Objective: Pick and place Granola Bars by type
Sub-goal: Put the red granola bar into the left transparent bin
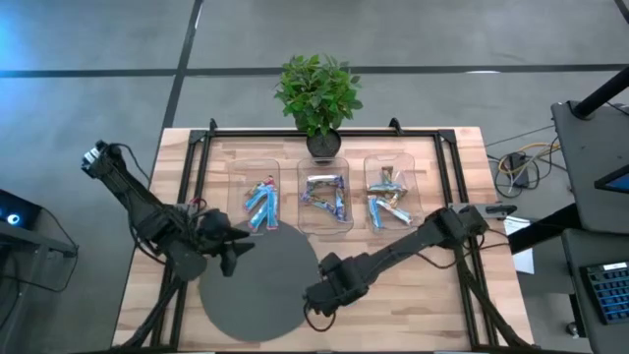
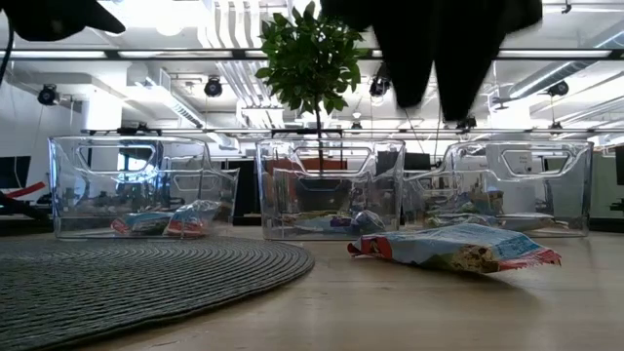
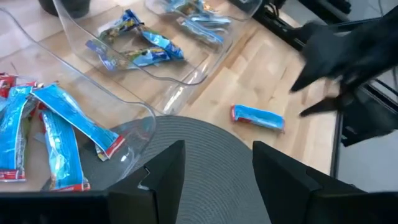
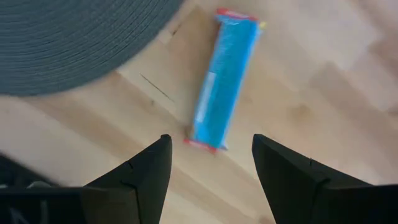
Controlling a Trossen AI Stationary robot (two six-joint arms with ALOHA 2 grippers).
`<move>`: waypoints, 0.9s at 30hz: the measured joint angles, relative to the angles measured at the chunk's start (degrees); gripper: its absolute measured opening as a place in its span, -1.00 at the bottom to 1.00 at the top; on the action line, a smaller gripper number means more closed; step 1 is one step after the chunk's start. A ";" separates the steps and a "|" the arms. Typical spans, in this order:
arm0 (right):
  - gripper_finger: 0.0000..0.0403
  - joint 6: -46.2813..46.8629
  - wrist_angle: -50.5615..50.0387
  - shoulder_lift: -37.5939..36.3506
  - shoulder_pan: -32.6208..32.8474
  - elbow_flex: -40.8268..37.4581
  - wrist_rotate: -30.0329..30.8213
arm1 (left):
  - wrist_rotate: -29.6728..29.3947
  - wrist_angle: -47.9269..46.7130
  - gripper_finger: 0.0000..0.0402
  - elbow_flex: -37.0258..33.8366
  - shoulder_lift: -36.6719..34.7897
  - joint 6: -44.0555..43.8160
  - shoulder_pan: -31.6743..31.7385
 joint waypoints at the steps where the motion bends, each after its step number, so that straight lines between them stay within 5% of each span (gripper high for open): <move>1: 0.07 0.05 2.64 0.08 0.02 -2.12 -0.37 | 0.06 0.12 -0.15 0.00 -0.04 -0.02 0.00; 13: 0.07 3.44 18.98 -0.20 -0.62 -17.39 -0.70 | 1.89 0.15 -0.15 0.00 -0.20 -2.82 -0.79; 20: 0.06 5.02 20.27 -0.39 -1.45 -22.64 -0.68 | 1.91 0.17 -0.15 0.00 -0.20 -3.26 -0.79; 27: -0.31 -0.03 21.55 -0.32 -2.85 -22.30 -0.89 | 1.91 -0.43 -0.15 0.02 -0.20 -3.25 -0.79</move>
